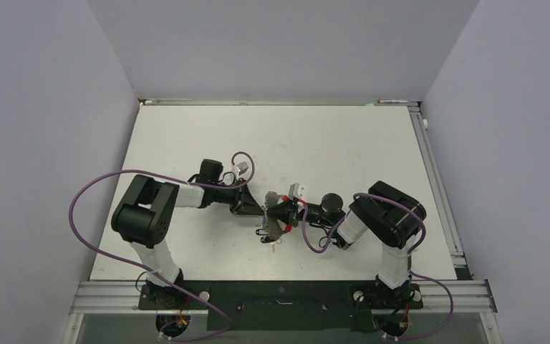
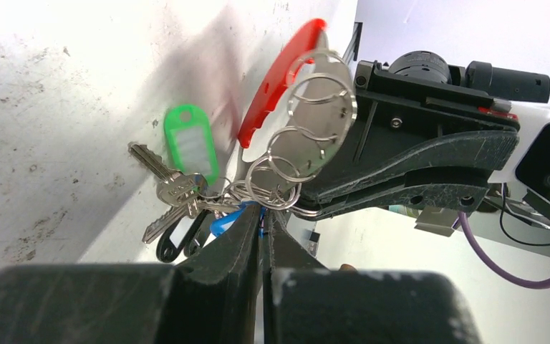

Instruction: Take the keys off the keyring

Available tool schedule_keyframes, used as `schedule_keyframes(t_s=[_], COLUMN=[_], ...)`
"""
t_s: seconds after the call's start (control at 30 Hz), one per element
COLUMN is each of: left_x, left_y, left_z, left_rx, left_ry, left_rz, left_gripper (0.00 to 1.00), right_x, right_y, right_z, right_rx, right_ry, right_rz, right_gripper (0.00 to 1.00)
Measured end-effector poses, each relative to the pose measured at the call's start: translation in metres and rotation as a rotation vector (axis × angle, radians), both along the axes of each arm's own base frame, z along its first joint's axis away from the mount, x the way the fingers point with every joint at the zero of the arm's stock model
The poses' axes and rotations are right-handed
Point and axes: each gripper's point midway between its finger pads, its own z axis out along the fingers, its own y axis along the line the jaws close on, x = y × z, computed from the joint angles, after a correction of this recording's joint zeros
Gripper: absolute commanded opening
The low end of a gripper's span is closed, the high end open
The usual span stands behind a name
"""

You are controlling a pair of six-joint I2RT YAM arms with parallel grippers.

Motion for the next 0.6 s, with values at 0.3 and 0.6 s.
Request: schedule_keyframes(t_s=[0.3, 0.6], left_x=[-0.004, 0.013], left_y=[-0.001, 0.018], left_z=[0.014, 0.045], left_rx=[-0.027, -0.058], left_ry=[-0.045, -0.233], left_rz=[-0.029, -0.007], left_gripper=[0.16, 0.55], right_x=[-0.002, -0.004], right_y=[-0.003, -0.006], right_z=[0.014, 0.032], right_rx=[0.031, 0.074], right_ry=[0.033, 0.053], right_rz=[0.02, 0.072], right_gripper=[0.05, 0.05])
